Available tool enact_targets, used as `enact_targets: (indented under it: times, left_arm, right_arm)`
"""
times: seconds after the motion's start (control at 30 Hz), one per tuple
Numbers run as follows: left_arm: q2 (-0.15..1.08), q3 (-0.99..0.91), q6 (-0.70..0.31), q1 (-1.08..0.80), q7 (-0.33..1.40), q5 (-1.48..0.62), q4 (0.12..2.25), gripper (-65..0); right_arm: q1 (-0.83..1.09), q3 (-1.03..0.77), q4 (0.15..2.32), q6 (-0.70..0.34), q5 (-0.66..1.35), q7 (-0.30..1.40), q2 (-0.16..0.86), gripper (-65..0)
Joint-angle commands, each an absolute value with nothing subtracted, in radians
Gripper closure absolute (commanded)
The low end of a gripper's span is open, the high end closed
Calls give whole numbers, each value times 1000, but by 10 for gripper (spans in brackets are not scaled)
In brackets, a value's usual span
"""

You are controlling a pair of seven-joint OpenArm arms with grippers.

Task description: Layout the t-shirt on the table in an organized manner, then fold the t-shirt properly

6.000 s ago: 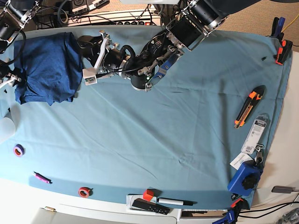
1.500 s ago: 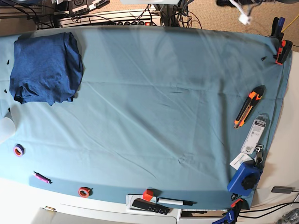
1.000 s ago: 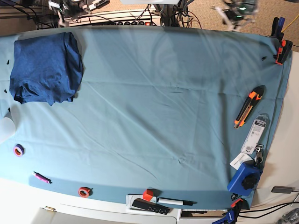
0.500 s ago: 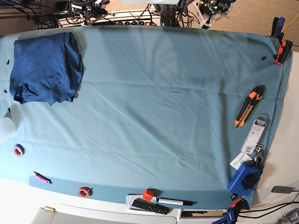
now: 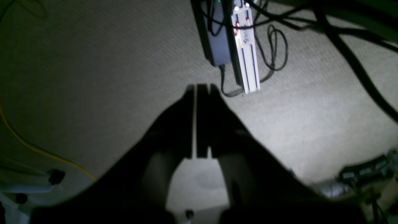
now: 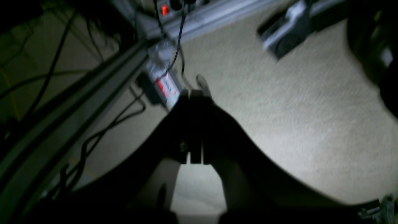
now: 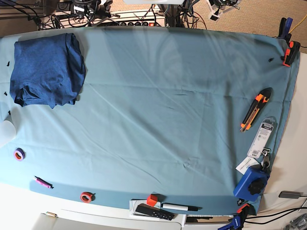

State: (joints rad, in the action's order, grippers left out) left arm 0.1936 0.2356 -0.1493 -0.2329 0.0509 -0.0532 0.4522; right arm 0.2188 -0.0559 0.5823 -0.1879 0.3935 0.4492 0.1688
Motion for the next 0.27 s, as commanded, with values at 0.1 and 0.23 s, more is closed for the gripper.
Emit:
enact_targets:
  times: [0.1, 0.23]
  left_arm:
    - [200, 235, -154, -258, 50, -56, 454, 0]
    - [200, 235, -154, -258, 42, -56, 463, 0]
  right_arm:
    - [220, -58, 622, -194, 396, 499, 180, 0]
    - [219, -58, 645, -194, 396, 523, 181, 0]
